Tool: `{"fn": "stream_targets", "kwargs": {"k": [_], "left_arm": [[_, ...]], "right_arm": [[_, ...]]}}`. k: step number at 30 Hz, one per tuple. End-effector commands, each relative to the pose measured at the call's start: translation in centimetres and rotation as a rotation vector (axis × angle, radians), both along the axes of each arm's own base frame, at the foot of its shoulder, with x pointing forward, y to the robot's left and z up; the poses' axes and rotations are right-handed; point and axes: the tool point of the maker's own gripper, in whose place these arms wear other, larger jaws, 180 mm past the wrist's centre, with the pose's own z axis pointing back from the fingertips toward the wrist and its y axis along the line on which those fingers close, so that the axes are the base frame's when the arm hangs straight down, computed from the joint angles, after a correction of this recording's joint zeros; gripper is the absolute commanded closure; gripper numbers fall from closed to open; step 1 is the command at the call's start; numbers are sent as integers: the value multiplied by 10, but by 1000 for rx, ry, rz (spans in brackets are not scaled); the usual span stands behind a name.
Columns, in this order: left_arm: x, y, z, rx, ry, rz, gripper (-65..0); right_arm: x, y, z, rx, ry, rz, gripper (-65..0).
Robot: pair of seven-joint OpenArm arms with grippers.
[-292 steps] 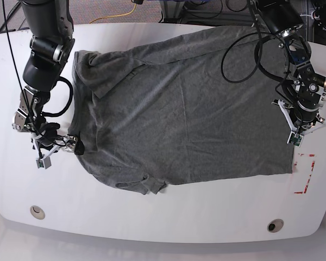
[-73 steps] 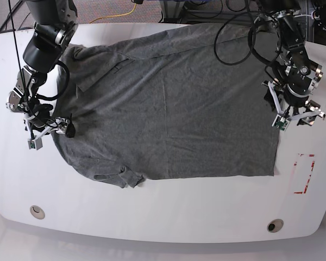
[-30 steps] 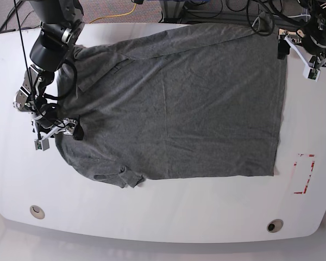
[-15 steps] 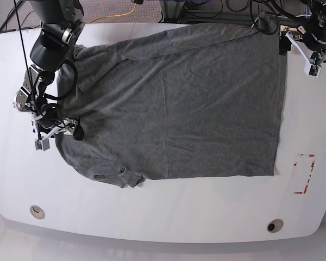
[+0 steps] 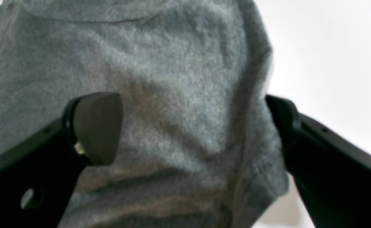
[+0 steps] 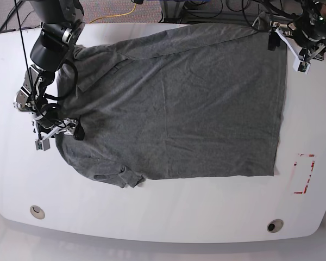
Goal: Layout the t-shirt on the table in an organized manner, then fold the t-shirt properly
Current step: 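Move the left gripper to the shirt's corner near the collar and grasp it, then drag the grasped corner with the left gripper across the shirt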
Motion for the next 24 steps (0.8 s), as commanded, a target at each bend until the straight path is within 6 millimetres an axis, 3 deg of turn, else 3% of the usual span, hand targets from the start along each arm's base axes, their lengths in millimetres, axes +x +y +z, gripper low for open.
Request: {"fn": "stream_targets", "kwargs": {"k": [1,19,24], "left_arm": [[-4,7,-1,33,17,4,-611],[-26,8,-35,-15,123,51,-611],[-22,-13,-42,-48,137,-11,-611]], "right_arm": [[-11,-3,-11,-27,82,19,-621],[-11,-4,-10,-30,82,18,-621],[-11,-5,-10,-31,83,18,-621]]}}
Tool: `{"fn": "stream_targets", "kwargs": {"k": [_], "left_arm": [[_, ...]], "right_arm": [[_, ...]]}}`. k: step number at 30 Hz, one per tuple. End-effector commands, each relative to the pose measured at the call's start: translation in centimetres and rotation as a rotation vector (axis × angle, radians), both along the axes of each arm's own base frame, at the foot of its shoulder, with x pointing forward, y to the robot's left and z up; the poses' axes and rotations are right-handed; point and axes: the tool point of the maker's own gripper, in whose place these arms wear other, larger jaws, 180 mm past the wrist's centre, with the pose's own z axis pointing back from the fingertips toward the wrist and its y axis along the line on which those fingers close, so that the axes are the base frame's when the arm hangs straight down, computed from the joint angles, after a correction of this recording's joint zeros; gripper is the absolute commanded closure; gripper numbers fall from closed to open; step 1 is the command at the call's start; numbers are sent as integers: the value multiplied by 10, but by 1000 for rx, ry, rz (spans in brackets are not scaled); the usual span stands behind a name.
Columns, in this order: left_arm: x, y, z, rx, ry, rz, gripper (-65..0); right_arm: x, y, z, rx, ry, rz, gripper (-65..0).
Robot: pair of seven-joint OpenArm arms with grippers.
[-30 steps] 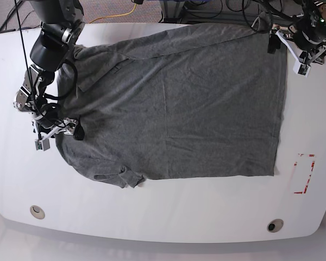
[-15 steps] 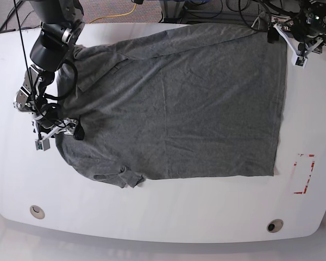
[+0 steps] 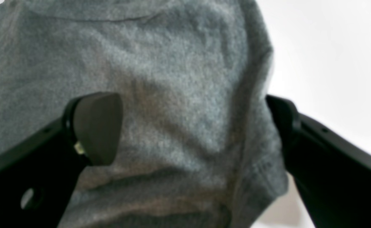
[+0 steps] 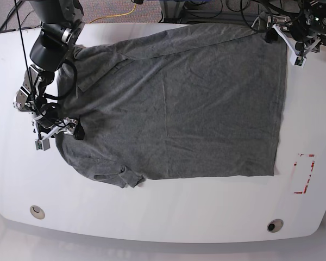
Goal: Layout the t-shirt on the table in an organized manner, then fold the t-shirt properly
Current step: 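Drag the grasped corner with the left gripper across the shirt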
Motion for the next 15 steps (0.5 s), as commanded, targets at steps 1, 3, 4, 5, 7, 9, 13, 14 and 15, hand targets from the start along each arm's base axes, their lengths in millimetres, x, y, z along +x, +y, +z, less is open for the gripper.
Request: {"fn": "stream_targets", "kwargs": {"k": [1,3,4,5,7,9,13,14,15], "left_arm": [[-3,-14,-7,-22,28,-39,-611],[-2,-17,-7,-28,28,-49,-611],[-1,-18,-7,-29,27,-54,-610],[-1,-19,-7,-30,28,-56,-610],[-1,-20,-7,-31,28,-58,-600],[-1,-20,-8,-32,28,-57,-576],[2,-25,-8,-39,25,-71,-496],[3,-25,-8,-40,22,-73,-475],[6,-26,-7,-41,17,-75,-443]], "right_arm": [[-11,-3,-11,-29,84,15,-621],[-11,-3,-11,-29,84,15,-621],[-11,-3,-11,-29,84,15,-621],[-11,-4,-11,-30,85,16,-621],[-11,-4,-11,-30,85,16,-621],[-11,-4,-11,-30,85,16,-621],[-11,-4,-11,-31,85,15,-621],[-11,-4,-11,-31,85,15,-621],[-11,-4,-11,-31,85,15,-621]]}}
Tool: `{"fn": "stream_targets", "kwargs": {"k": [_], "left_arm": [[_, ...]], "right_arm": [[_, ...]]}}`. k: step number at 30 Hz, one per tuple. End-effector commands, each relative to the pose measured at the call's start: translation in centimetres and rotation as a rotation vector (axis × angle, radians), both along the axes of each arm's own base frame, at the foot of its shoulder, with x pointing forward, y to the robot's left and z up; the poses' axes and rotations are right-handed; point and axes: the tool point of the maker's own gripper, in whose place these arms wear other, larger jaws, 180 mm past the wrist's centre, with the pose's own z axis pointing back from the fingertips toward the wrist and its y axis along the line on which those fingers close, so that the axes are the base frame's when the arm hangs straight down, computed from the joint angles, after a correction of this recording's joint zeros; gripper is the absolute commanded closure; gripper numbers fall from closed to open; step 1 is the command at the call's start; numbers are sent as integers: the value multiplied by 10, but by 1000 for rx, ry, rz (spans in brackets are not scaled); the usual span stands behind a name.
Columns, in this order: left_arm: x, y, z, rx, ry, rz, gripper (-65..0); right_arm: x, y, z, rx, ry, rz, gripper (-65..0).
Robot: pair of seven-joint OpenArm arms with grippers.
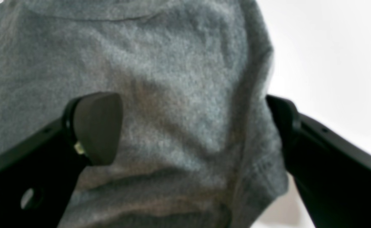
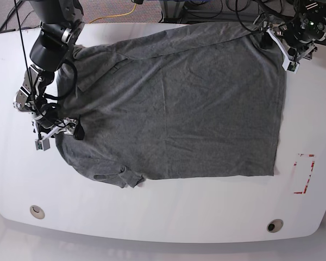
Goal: Layout the t-shirt on the table in an organized manner, then fold the t-shirt properly
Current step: 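Drag the grasped corner with the left gripper across the shirt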
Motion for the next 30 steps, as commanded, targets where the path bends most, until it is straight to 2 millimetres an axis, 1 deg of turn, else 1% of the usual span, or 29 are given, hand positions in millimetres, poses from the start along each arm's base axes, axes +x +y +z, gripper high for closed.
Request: {"fn": "stream_targets", "kwargs": {"k": [1,8,9,12,13,14,18,23,27,30], "left_arm": [[-10,-6,-7,-13,54,-13,-417],[3,-4,-3,-4,25,-12,-194],[4,-3,-3,-4,23,-11,-171],[6,-4,-2,-5,17,-14,-74],[8,-4,-2,-5,14,-14,-31],[8,-5,-2,-6,14,-15,-6],[10,-5,1,-4,4,-18,0],[27,-5,14,13,-51,-27,0],[36,-7,23,25,-83,-41,0],[49,-4,34,56,-96,-51,0]], "right_arm": [[-11,-4,-11,-30,83,15,-621],[-11,-4,-11,-30,83,15,-621],[-11,-4,-11,-30,83,15,-621],[-11,-4,-11,-30,83,15,-621],[-11,-4,-11,-30,83,15,-621],[-11,-3,-11,-28,83,16,-621],[-11,-3,-11,-28,83,16,-621],[-11,-3,-11,-28,83,16,-621],[-11,-3,-11,-30,84,16,-621],[-11,-3,-11,-30,84,16,-621]]}}
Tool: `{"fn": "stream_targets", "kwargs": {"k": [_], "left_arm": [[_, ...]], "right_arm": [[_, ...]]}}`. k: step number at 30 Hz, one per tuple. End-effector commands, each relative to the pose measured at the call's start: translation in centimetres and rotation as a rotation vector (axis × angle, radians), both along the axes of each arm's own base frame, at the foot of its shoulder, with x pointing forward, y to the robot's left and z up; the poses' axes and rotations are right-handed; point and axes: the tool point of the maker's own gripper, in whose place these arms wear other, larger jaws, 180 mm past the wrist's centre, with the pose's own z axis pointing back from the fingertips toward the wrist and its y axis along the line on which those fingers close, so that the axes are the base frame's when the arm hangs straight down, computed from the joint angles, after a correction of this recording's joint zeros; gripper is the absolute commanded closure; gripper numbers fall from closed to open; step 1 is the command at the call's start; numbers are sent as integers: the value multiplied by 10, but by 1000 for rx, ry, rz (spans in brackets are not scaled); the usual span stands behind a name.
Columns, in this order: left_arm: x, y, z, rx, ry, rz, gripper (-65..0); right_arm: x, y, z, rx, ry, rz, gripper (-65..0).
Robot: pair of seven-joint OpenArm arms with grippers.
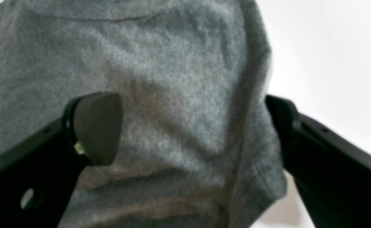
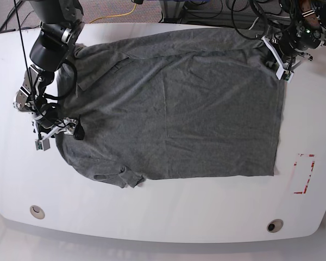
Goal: Layout the t-shirt on the table in an organized manner, then fold the t-shirt properly
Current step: 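Drag the grasped corner with the left gripper across the shirt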
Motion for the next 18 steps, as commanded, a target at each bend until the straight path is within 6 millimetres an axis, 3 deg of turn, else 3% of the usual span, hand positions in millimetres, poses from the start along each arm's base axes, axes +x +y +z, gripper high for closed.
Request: {"fn": "stream_targets", "kwargs": {"k": [1,8,15,18], "left_arm": [[20,6,19,42,-45,-15,0],[53,33,44,146,-18,-8,0],[86,43,69,179,-85,6,0],[106,38,81,179,-135,-9,0]], "right_arm": [[-11,-3,-11,-30,84,15,-621],[-11,-3,-11,-30,84,15,-621],[-11,-3,-11,-30,84,15,-621],[-12,-3,-11,-30,86,16,-621]]}}
